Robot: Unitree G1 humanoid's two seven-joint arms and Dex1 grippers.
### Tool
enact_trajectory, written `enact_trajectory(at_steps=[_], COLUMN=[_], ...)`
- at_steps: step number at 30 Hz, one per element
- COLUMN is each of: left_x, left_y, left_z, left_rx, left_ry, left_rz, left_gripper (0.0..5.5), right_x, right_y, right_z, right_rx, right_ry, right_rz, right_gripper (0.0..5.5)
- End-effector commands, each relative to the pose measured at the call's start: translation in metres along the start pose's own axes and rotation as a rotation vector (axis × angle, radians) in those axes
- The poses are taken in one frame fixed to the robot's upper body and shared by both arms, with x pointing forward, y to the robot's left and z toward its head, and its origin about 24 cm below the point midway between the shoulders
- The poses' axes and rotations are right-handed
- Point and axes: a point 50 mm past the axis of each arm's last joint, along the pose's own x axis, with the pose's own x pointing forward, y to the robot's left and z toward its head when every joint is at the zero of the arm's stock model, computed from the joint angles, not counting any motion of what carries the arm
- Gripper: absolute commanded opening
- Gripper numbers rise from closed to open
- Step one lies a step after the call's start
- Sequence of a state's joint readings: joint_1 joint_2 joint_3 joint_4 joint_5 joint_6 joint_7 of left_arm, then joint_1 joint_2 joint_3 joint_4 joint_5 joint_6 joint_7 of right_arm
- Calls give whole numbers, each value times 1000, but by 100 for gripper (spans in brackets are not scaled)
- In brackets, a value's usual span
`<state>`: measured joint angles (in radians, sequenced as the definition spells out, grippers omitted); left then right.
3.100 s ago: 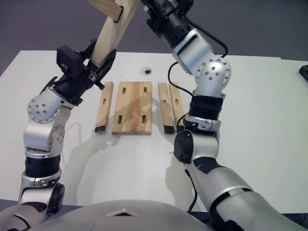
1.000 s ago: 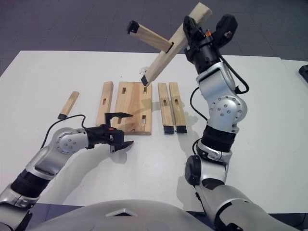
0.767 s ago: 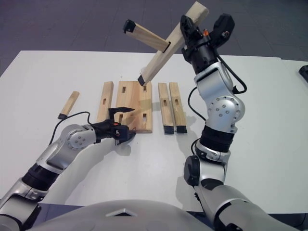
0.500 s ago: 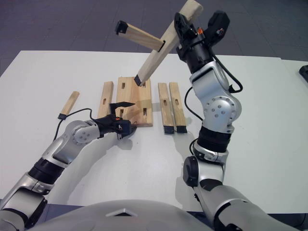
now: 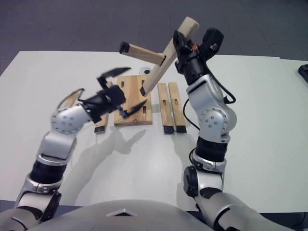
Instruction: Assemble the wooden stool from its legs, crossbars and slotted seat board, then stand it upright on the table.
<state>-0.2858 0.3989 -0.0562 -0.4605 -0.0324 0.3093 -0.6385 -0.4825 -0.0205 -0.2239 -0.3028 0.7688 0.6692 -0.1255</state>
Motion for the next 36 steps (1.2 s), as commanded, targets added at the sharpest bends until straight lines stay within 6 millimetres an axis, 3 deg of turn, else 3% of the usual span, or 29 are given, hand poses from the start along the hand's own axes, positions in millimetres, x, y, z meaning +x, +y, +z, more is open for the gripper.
enact_trajectory(at_steps=[1,4,8,18,27,36], left_x=[-33,-44,-42,-31,-29,-24], left_y=[72,99,108,96,83,70], left_z=[8,-4,-19,-27,-24,-20], left_rx=[-240,-435,-531,-550,-527,-541], left_ry=[-107,-198,-213,-188,-177,-181], left_rz=[488,777,941,967,953,954], left_gripper=[540,540,540,540,540,540], right_x=[-17,-24,-27,-27,-24,-33], right_y=[-5,-10,-18,-31,-14,-20], right_z=[-14,-28,-38,-43,-36,-56], right_rx=[41,42,55,3,-121,-263], right_ry=[1,9,8,-11,-7,88], right_rz=[-67,-117,-162,-247,-110,-87], right_gripper=[100,100,100,100,100,100])
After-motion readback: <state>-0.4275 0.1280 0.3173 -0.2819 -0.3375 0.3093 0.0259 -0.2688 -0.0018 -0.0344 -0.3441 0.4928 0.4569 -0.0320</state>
